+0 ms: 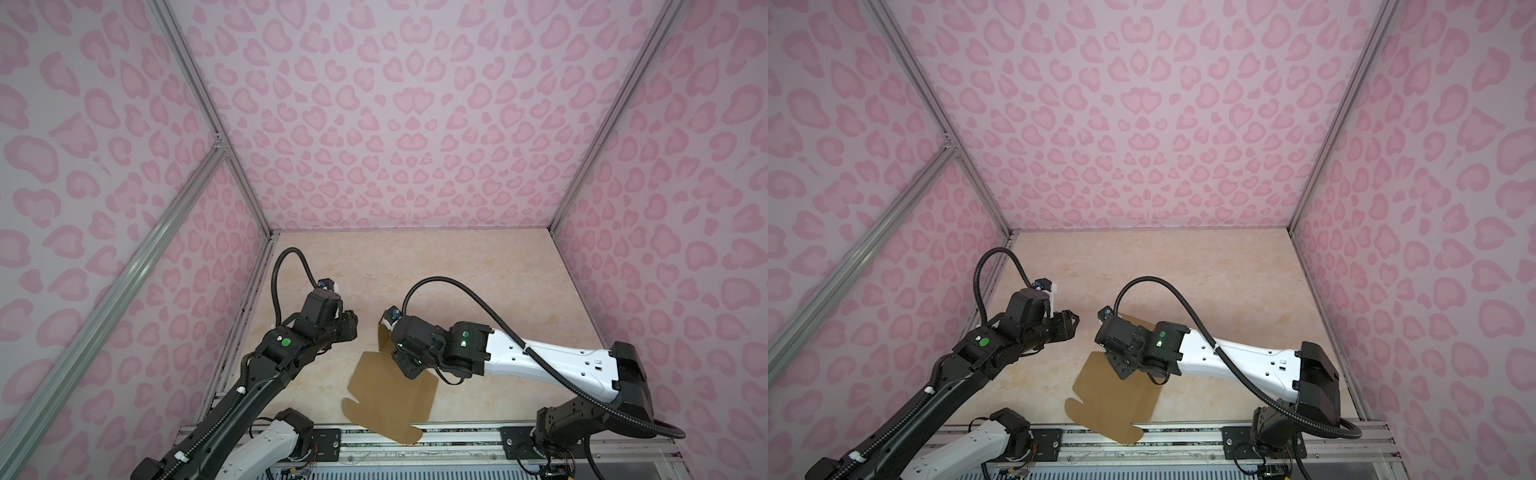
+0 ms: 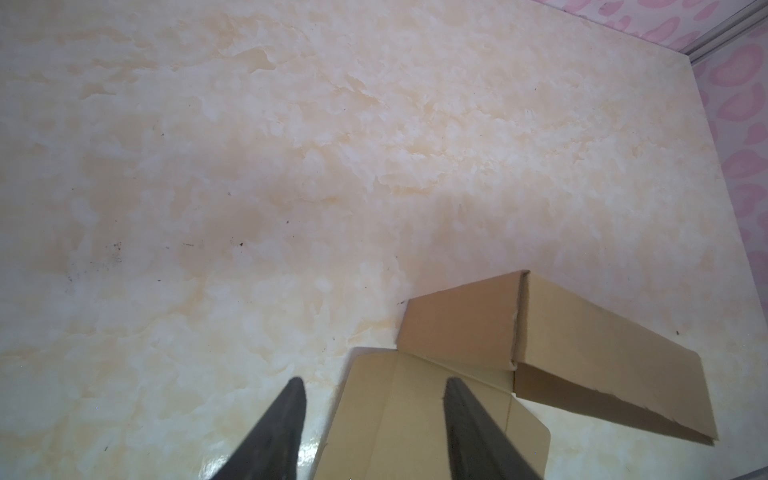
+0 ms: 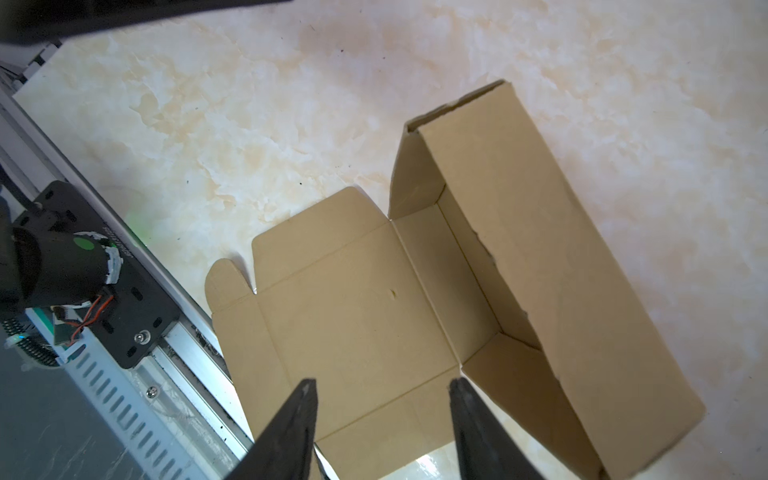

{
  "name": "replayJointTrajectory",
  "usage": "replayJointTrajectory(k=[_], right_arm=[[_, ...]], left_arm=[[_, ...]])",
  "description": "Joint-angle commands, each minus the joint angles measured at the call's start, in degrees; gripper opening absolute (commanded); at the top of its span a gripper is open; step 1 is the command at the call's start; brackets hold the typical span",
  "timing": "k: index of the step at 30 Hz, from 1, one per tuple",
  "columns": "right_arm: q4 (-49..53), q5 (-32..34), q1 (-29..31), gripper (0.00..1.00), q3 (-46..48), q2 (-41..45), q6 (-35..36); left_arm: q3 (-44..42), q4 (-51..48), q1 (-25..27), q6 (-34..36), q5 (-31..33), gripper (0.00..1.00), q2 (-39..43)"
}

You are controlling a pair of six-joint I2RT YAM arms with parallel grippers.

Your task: Fold the paper box

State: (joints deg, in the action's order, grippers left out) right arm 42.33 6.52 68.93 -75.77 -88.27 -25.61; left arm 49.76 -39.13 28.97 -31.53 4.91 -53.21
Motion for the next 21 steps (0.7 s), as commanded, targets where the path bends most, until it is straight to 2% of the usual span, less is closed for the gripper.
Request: replayJointTrajectory(k=[1,10,21], right_arm=[[1.14,-2.18,-1.43,0.54,0.03,-0.91,1.12],[-1.02,-4.77,-7.13,0.55,0.56,-1.2,2.48],[-6.64,-12.83,-17.68,0.54,3.61,-2.86,3.45]], left_arm=[[-0.18,0.12,-0.14,-0.29,-0.16,0.56,-0.06],[-0.75,0.13,-0.23,-0.38,-0.12,0.57,-0.27],[-1.06,-0.05,-0.28,-0.29,-0.51,0.57,-0.45]])
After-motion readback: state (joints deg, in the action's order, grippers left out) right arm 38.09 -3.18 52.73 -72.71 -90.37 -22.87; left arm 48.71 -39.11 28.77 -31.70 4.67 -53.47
